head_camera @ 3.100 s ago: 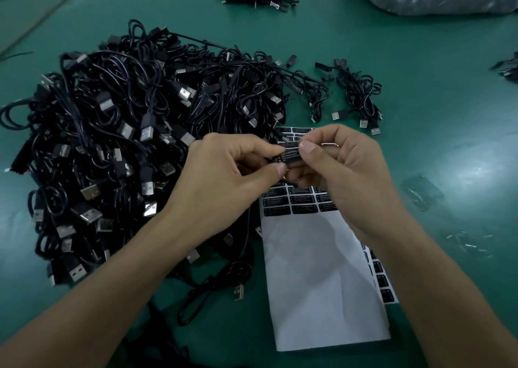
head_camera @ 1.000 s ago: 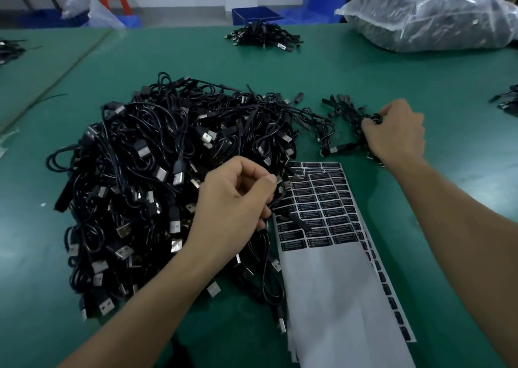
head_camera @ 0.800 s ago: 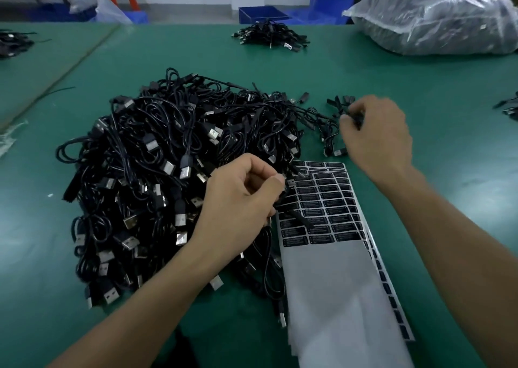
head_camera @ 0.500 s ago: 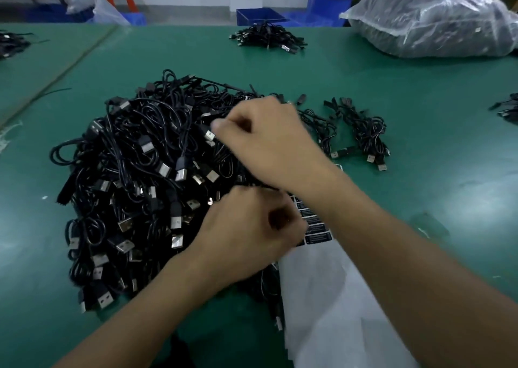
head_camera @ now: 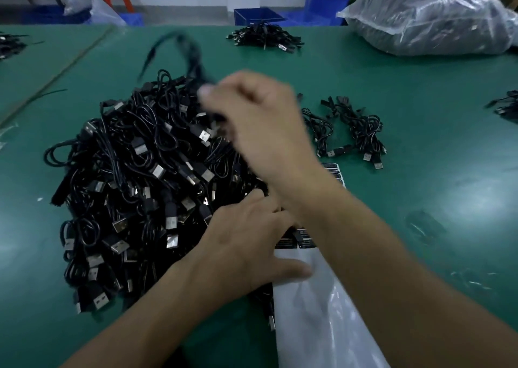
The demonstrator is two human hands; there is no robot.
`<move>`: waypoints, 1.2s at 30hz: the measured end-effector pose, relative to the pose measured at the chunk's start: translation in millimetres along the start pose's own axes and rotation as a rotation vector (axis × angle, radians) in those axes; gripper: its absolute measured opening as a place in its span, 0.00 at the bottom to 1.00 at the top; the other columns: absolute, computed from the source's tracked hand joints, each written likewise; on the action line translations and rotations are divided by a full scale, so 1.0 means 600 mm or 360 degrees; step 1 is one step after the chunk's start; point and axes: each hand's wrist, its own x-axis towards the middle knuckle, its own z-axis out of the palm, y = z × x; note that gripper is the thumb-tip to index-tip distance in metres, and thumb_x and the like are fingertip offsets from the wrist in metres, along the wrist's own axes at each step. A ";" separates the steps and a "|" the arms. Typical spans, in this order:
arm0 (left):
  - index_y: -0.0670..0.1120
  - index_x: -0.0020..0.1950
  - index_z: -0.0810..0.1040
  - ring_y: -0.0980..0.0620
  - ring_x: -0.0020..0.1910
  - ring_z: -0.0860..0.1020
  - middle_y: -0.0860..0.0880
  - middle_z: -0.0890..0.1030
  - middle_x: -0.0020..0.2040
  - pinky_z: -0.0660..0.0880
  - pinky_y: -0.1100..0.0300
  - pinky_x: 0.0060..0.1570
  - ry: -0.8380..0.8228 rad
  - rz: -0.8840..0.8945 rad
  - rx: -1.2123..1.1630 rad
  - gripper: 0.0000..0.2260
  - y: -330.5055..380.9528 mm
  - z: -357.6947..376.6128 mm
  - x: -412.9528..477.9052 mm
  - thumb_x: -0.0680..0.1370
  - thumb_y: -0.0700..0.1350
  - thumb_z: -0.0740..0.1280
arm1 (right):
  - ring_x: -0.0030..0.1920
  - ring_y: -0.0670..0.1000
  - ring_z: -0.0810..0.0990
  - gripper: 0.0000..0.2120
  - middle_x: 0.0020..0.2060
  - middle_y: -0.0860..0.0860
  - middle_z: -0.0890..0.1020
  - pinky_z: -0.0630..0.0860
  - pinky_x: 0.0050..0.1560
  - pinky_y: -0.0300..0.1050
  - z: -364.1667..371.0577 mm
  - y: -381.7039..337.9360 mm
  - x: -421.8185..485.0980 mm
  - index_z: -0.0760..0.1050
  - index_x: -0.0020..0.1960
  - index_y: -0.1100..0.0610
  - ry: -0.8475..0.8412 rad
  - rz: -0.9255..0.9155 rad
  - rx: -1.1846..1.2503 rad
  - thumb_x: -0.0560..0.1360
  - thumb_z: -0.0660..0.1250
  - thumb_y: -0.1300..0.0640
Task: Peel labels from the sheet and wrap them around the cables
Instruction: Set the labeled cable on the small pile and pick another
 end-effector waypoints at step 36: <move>0.58 0.44 0.86 0.64 0.29 0.76 0.56 0.81 0.30 0.70 0.74 0.31 0.0512 -0.0355 -0.1435 0.06 -0.030 -0.053 -0.003 0.77 0.52 0.69 | 0.28 0.47 0.72 0.06 0.32 0.50 0.79 0.68 0.27 0.39 -0.118 0.139 -0.137 0.76 0.42 0.39 0.0308 0.0320 0.0388 0.68 0.68 0.39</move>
